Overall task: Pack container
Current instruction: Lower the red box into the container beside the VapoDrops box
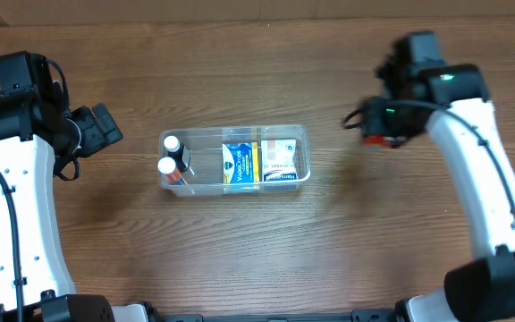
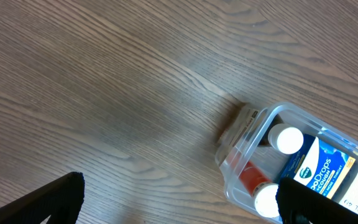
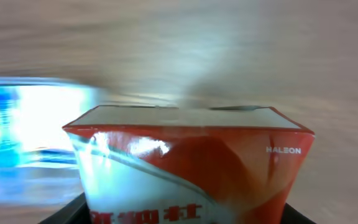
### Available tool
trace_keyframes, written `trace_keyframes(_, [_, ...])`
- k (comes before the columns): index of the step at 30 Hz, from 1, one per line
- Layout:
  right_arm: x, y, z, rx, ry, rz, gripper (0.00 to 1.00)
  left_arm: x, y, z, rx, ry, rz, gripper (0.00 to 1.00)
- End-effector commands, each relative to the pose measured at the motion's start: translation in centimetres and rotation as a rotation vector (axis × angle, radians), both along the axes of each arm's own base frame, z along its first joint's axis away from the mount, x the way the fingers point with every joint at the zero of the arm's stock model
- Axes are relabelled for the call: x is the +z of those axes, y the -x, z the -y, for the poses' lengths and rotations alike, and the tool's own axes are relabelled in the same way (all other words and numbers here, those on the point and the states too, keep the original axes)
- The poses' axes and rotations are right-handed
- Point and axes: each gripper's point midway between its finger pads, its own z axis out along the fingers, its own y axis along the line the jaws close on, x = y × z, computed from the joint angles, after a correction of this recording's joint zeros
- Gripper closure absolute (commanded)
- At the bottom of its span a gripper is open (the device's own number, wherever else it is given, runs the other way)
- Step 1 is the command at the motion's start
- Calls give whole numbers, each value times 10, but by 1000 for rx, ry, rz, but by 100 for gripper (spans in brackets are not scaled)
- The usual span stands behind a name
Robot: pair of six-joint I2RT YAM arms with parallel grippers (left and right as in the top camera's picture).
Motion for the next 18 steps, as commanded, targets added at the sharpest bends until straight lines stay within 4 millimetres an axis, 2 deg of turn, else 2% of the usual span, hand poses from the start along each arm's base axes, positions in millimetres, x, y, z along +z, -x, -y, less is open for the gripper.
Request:
trace_keyframes(1, [41,14,-81,63,-101,109,40,1,2,0,-18,-12,-1,0])
trace_keyframes(4, [35,25,-135,136,-135,122,39,1,3,0,-18,-11,-6,0])
trace_keyframes(5, [22,27,-153,150,-140,102,39,1,3,0,-18,-11,-6,0])
trace_keyframes(6, [13,28,-156,131,-137,76,39,1,4,0,-18,-10,-8,0])
trace_keyframes(8, [-22,25,-155,80,-108,-4,37,0,6,1,-18,-8,-17,0])
trace_keyframes(11, [-56,26,-154,74,-62,-79,36,0,6,1,-18,-8,-17,0])
trace_keyframes(16, [-97,29,-152,70,-18,-149,33,0,6,1,-18,-8,-18,0])
trace_keyframes(18, [-105,32,-151,69,-6,-168,21,0,6,1,-18,-8,-18,0])
